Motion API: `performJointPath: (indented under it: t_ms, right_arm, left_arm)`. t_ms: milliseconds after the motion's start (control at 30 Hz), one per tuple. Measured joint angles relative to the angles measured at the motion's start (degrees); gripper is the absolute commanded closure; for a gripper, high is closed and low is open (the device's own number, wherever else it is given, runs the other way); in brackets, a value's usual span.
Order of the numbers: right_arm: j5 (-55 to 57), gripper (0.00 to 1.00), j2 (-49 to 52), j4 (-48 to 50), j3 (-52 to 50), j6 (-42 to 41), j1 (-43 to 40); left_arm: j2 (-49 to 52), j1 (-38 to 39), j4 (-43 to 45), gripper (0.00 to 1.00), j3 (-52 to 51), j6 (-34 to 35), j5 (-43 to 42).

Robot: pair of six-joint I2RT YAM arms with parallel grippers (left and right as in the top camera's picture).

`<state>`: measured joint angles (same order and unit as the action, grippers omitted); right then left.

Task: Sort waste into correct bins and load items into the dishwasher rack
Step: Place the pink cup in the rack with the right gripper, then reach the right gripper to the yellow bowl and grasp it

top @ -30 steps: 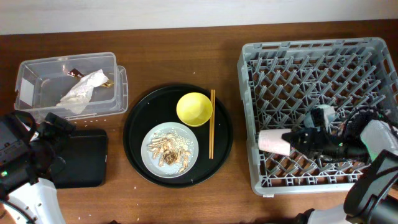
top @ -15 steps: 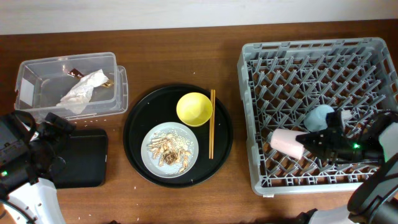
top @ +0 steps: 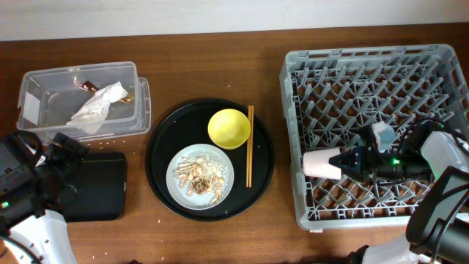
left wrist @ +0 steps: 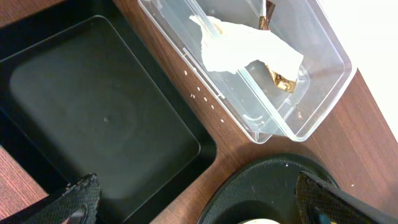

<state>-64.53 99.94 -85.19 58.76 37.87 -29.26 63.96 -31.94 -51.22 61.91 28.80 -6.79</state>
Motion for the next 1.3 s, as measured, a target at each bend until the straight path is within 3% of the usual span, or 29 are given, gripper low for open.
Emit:
performJointPath:
  t_ms: [100, 200, 333, 467, 533, 567, 600, 633, 700, 733, 767, 800, 900, 933, 1067, 1133, 1267, 1300]
  right_arm:
    - [5.07, 0.81, -2.45, 6.99, 2.40, -14.14, 0.02]
    - [20.87, 0.76, -9.75, 7.89, 5.92, -29.18, 0.00]
    - [41.62, 0.76, -13.73, 2.23, 8.79, -37.97, 0.00]
    - [44.04, 0.76, -24.83, -2.69, 18.86, -39.43, 0.37]
    - [39.87, 0.71, -29.94, -2.08, 19.08, -39.41, 6.64]
    - [36.41, 0.64, -32.15, 1.05, 19.21, -40.02, 15.26]
    - [34.93, 0.49, -32.61, 6.03, 19.50, -42.34, 24.28]
    - [34.45, 0.48, -32.24, 10.51, 19.67, -43.87, 30.53]
    - [38.34, 0.48, -24.85, 15.78, 23.85, -48.72, 47.65]
    - [38.86, 0.48, -19.52, 17.03, 27.69, -49.86, 52.28]
    - [40.98, 0.43, -10.05, 14.82, 36.41, -50.80, 57.48]
    - [45.18, 0.41, 3.96, 7.61, 52.61, -51.47, 62.45]
    - [51.52, 0.41, 22.97, 11.08, 70.66, -51.95, 65.99]
    - [53.57, 0.41, 28.35, 16.79, 72.28, -54.53, 66.20]
    - [58.90, 0.53, 39.21, 21.68, 72.32, -58.58, 66.36]
    - [62.69, 0.60, 40.76, 21.77, 72.32, -59.65, 66.99]
    - [66.60, 0.60, 43.21, 21.46, 72.32, -63.56, 69.75]
    - [66.93, 0.64, 44.06, 21.16, 72.32, -65.31, 70.53]
  left_arm:
    - [0.00, 0.00, 0.02, 0.01, 0.00, 0.00, 0.00]
    - [0.00, 0.00, 0.00, 0.01, 0.00, 0.00, -0.02]
    - [0.00, 0.00, 0.02, 0.01, 0.00, 0.00, -0.02]
    - [0.00, 0.00, 0.00, 0.01, 0.00, 0.00, -0.02]
    - [0.00, 0.00, -0.02, 0.01, 0.00, 0.00, -0.02]
    - [0.00, 0.00, 0.04, 0.01, 0.00, 0.00, 0.00]
    - [0.00, 0.00, -0.07, 0.01, 0.00, 0.00, -0.02]
    - [0.00, 0.00, -0.13, 0.01, 0.00, 0.00, 0.00]
    - [0.00, 0.00, 0.11, 0.01, 0.00, 0.00, -0.02]
    - [-0.02, 0.00, -0.04, 0.01, 0.00, 0.00, 0.00]
    - [0.00, 0.00, -0.13, 0.01, -0.04, 0.02, 0.00]
    - [0.07, 0.00, -0.07, 0.01, -0.09, 0.00, 0.00]
    - [0.02, 0.00, 0.11, 0.01, -0.13, 0.00, 0.04]
    - [0.00, 0.00, 0.00, 0.01, -0.15, 0.00, -0.02]
    - [0.00, 0.00, 0.02, 0.01, -0.15, 0.00, 0.00]
    - [0.00, 0.00, 0.02, 0.01, -0.15, 0.00, 0.00]
    - [0.00, 0.00, 0.00, 0.01, -0.13, 0.00, 0.00]
    - [0.00, 0.00, 0.02, 0.01, -0.13, 0.00, 0.00]
